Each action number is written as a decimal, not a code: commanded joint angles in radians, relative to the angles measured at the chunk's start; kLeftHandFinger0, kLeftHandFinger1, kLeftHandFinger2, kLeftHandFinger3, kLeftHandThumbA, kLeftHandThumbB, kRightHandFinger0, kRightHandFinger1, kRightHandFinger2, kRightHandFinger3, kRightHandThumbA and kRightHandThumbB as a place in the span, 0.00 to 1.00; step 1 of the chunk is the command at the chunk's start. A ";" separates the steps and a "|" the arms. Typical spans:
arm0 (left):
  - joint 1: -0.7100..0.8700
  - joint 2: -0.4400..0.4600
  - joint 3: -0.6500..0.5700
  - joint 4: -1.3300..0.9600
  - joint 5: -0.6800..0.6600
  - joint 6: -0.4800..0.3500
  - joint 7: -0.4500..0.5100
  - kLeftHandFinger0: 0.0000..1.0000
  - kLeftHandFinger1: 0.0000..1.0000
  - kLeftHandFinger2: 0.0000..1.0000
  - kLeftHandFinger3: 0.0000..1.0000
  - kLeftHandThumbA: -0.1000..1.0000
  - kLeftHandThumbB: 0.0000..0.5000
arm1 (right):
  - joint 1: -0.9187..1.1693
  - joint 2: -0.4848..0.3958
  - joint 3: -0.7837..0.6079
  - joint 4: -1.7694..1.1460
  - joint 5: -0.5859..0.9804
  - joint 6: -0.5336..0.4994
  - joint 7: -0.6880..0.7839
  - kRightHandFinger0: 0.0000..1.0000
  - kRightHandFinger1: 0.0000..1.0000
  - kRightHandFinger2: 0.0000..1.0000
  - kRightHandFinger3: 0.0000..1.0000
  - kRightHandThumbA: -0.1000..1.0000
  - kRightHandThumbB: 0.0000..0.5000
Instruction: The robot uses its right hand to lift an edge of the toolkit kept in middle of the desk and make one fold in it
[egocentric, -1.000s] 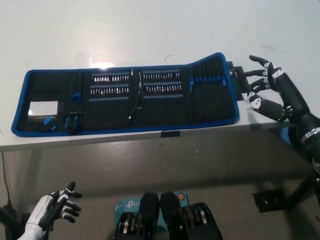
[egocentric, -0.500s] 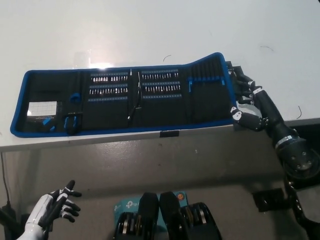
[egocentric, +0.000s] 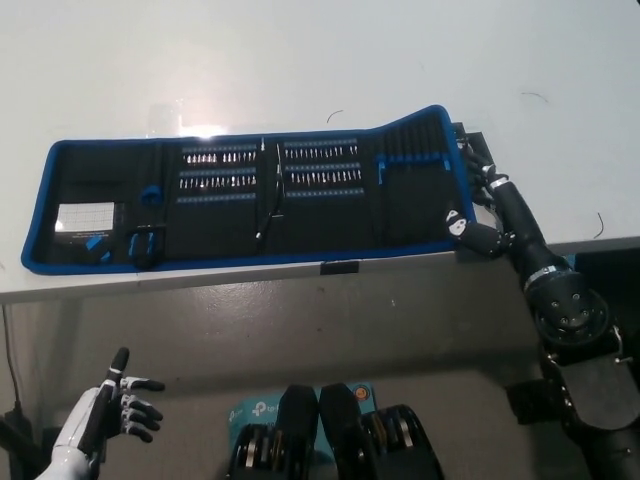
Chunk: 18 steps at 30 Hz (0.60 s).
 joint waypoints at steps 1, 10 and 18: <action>-0.009 0.029 0.008 -0.024 0.004 -0.009 -0.008 0.39 0.37 0.34 0.52 1.00 0.32 | -0.028 0.028 -0.030 0.009 0.001 -0.006 -0.073 0.88 0.98 1.00 1.00 0.43 0.51; -0.001 0.036 -0.003 -0.032 0.016 -0.017 -0.004 0.39 0.39 0.36 0.53 1.00 0.56 | 0.029 0.190 -0.114 -0.010 0.090 -0.028 -0.115 0.84 1.00 1.00 0.99 0.34 0.50; -0.005 0.044 -0.008 -0.017 0.018 -0.038 -0.010 0.39 0.38 0.34 0.51 1.00 0.63 | 0.046 0.261 -0.087 -0.026 0.087 -0.018 -0.097 0.76 0.97 1.00 1.00 0.34 0.49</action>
